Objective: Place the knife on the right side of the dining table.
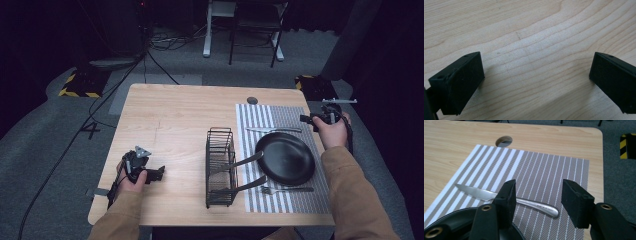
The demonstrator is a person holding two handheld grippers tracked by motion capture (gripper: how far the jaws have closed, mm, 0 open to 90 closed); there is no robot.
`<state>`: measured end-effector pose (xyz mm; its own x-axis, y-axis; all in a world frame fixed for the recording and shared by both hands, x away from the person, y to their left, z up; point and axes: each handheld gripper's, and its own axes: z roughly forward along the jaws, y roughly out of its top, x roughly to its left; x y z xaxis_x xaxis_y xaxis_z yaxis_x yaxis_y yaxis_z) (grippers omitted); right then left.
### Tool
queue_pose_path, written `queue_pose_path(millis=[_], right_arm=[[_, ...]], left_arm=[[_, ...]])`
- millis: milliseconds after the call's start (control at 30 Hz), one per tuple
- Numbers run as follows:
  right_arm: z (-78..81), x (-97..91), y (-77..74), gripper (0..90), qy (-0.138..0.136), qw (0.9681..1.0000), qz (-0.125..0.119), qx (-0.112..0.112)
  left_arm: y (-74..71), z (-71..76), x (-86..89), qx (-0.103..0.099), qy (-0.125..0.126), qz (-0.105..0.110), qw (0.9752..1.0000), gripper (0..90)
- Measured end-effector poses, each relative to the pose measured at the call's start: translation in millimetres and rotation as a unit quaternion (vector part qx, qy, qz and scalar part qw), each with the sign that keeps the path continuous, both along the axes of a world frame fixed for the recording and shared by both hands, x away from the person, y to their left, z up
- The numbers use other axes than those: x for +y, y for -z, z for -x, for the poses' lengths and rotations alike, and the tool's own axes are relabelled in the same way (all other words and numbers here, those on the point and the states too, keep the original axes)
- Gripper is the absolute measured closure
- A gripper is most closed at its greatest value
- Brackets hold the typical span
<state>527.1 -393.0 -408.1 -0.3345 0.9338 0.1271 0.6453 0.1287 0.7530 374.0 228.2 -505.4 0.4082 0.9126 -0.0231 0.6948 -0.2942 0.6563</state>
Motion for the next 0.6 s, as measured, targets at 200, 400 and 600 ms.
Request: queue_pose_path(millis=[200,400,600], right_arm=[[18.8,0.1,-19.4,42.7,-0.021,0.9994,-0.002,-0.028],[41.3,-3.1,-34.5,34.4,-0.055,0.9969,0.009,-0.056],[64.5,-8.8,-44.5,18.0,-0.098,0.9913,0.023,-0.085]], left_arm=[[0.0,0.0,0.0,0.0,0.0,0.0,1.0,0.0],[0.0,0.3,-0.1,0.0,-0.001,0.0,1.0,0.0],[0.1,1.5,-1.0,0.0,-0.007,0.002,1.0,0.0]])
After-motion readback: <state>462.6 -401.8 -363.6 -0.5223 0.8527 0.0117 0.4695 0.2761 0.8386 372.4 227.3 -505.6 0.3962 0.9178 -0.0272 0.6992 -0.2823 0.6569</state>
